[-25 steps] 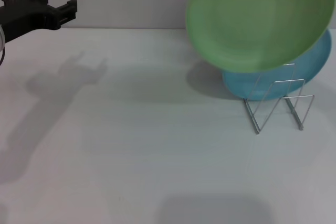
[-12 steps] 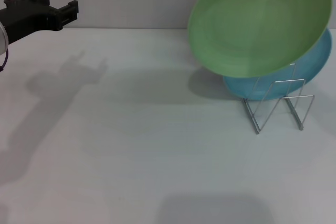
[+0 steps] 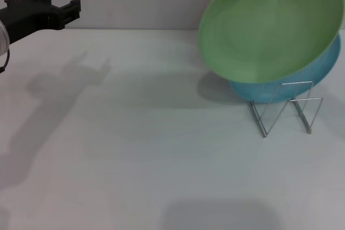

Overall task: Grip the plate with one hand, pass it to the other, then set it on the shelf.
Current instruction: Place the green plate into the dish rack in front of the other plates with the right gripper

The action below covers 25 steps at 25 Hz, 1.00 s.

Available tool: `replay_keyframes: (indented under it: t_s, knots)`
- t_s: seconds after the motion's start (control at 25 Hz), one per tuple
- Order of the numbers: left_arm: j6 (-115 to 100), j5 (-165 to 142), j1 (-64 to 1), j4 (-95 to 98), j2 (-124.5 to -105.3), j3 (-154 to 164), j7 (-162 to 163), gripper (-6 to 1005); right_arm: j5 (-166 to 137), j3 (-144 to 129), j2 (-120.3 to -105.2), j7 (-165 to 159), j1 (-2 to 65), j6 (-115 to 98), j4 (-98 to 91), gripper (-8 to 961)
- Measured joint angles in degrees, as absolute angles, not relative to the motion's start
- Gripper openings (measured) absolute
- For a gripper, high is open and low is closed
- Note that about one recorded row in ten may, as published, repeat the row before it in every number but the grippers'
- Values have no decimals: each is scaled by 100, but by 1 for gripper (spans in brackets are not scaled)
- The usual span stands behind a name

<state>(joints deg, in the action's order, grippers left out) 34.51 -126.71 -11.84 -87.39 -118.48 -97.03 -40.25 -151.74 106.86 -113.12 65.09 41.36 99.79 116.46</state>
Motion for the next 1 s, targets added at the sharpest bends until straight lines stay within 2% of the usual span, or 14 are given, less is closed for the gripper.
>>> replay_keyframes:
  t_s: [0.32,1.0]
  knots:
    - [3422,-12671,-1261,-8661,-11847,-9703,-4025,644,-15188,10561,-11371,6643,3996,9968,11636,63]
    - [3349,-12674,-1410,-8439,-11847,-9738,-4025,644,-15258,10484,-11400,6865,3845,9962,11637,63]
